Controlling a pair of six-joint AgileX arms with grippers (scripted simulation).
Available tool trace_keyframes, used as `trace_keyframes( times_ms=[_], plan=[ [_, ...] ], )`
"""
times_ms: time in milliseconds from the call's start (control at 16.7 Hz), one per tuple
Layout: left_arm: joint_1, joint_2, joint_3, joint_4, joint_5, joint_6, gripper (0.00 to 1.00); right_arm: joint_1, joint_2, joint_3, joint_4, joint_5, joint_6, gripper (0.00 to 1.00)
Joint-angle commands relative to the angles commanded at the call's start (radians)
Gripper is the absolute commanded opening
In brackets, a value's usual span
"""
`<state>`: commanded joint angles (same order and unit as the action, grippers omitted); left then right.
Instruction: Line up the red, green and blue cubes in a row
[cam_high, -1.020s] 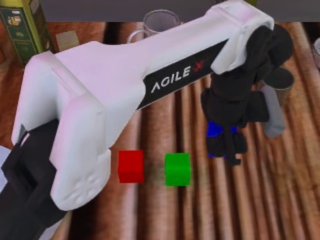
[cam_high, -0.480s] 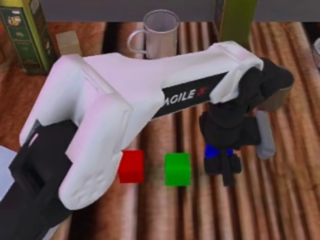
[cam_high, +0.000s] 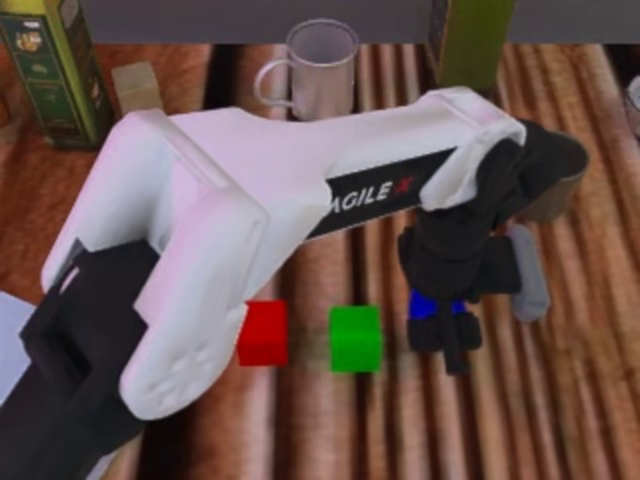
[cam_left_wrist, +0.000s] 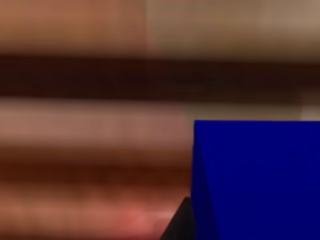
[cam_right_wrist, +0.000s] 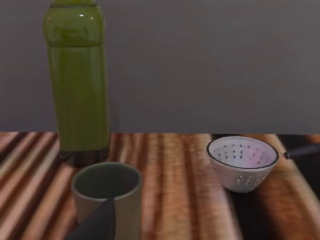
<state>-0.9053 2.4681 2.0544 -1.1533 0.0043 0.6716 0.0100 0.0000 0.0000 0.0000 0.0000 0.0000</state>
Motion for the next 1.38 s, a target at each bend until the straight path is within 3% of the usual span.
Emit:
trace_keyframes(
  times_ms=[540, 1140, 1380],
  plan=[
    [0.000, 0.000, 0.000, 0.000, 0.000, 0.000, 0.98, 0.000, 0.000, 0.000, 0.000, 0.000, 0.000, 1.00],
    [0.002, 0.000, 0.004, -0.004, 0.000, 0.001, 1.00, 0.000, 0.000, 0.000, 0.000, 0.000, 0.000, 1.00],
    [0.008, -0.004, 0.112, -0.118, 0.000, 0.001, 1.00, 0.000, 0.000, 0.000, 0.000, 0.000, 0.000, 1.00]
  ],
)
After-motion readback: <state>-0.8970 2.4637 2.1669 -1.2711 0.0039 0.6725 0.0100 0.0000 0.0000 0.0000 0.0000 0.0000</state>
